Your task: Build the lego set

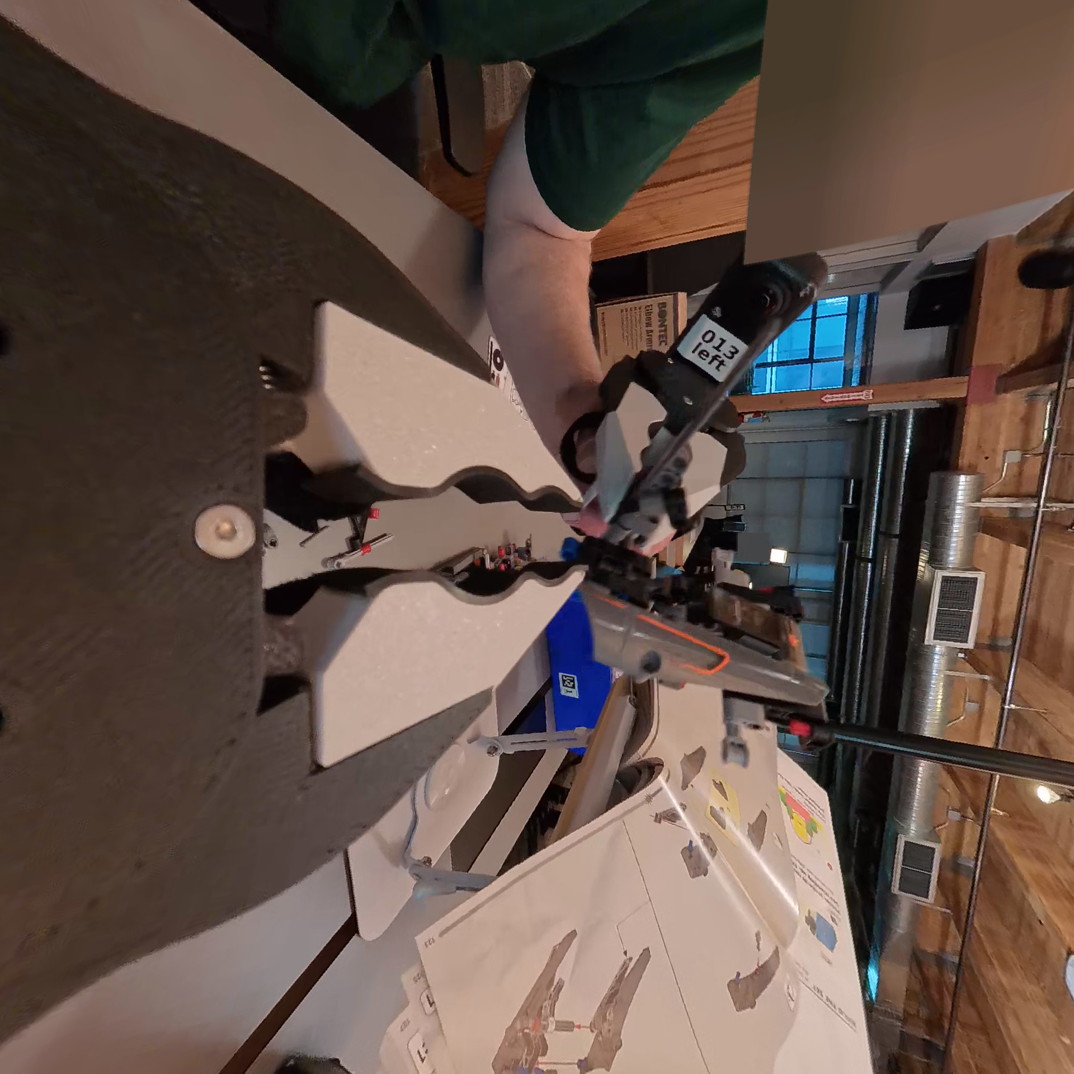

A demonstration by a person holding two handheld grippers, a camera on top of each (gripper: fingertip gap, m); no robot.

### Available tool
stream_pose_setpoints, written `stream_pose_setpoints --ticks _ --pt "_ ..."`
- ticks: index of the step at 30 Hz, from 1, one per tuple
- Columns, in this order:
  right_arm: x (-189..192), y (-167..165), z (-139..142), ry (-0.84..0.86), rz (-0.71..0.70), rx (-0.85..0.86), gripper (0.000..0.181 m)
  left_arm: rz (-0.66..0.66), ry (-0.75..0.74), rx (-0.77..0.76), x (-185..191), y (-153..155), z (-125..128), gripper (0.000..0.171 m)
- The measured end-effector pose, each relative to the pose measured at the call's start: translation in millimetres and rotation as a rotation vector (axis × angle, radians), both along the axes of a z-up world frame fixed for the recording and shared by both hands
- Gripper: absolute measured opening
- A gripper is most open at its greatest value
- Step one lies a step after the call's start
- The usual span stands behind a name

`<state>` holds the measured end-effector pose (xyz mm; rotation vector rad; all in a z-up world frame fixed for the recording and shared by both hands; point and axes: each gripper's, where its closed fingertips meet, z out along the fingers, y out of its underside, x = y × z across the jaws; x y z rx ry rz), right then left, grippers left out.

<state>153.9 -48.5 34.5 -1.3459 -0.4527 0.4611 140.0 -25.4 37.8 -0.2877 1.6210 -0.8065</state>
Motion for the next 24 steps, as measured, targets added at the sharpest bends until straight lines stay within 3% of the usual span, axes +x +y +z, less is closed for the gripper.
stream_pose_setpoints --ticks 10,17,24 --pt "-5 -19 18 0.016 0.018 0.015 0.017 -0.04 -0.099 -0.085 -47 0 59 0.011" --pt "-35 -45 2 -0.052 -0.023 -0.076 0.017 0.005 -0.105 -0.076 -79 0 67 0.011" --pt "-60 -66 -23 -0.121 -0.061 -0.168 0.018 0.045 -0.103 -0.098 -102 3 58 0.011"
